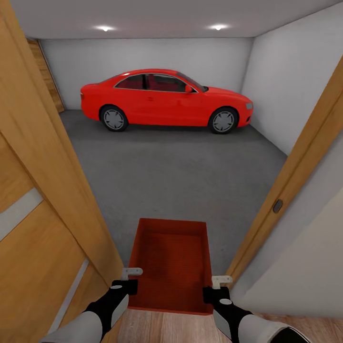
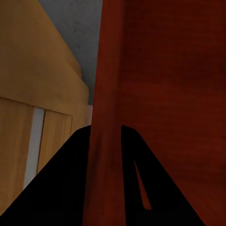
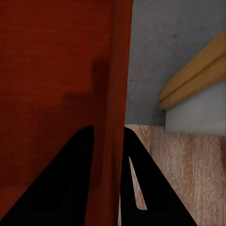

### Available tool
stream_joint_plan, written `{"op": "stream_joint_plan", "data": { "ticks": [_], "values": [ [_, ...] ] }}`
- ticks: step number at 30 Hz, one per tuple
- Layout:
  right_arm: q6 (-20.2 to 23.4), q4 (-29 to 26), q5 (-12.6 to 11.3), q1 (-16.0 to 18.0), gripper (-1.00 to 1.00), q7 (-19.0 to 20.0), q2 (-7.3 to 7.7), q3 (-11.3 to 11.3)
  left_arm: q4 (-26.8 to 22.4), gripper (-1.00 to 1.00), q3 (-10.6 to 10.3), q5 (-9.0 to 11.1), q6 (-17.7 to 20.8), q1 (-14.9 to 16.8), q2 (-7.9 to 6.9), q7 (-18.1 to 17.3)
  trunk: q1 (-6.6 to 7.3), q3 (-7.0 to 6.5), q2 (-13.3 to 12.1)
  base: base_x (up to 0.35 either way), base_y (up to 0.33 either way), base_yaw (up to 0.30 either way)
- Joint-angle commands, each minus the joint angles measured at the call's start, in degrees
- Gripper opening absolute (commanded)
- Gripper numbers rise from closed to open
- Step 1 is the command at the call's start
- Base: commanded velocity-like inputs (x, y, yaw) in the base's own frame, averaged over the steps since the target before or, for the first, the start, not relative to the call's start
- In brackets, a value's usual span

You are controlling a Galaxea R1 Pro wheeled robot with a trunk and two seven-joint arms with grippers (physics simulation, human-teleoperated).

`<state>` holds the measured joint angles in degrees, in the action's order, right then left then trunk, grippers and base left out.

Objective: Move the two storage containers from the living room to the garage. In the garage, place one container on the floor and stack the other container on top of it (either order is fine).

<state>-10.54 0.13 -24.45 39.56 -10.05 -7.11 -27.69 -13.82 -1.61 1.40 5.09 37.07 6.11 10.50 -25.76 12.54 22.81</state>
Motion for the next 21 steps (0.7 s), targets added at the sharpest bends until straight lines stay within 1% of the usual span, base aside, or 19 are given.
{"op": "stream_joint_plan", "data": {
  "ticks": [1,3,6,21],
  "values": [
    [-2.23,-0.04,-0.52,0.09,-1.0,-3.99,1.66,-0.58,0.12,-1.0,-0.24,0.54,0.45,0.0,-0.04,0.49,-0.03,0.11,0.11,0.0,0.0,0.0],
    [-2.23,-0.04,-0.52,0.09,-1.0,-4.01,1.66,-0.58,0.12,-1.0,-0.28,0.54,0.45,0.0,-0.05,0.49,-0.03,0.11,0.11,0.011,0.0,0.0],
    [-2.28,-0.04,-0.51,0.08,-1.0,-4.01,1.66,-0.6,0.11,-1.0,-0.31,0.54,0.45,-0.03,-0.05,0.49,-0.03,0.11,0.11,0.187,0.0,0.0],
    [-2.29,-0.04,-0.51,0.07,-1.0,-3.95,1.66,-0.61,0.16,-1.0,-0.32,0.61,0.45,-0.07,-0.04,0.49,-0.03,0.11,0.11,0.315,0.0,0.0]
  ]
}}
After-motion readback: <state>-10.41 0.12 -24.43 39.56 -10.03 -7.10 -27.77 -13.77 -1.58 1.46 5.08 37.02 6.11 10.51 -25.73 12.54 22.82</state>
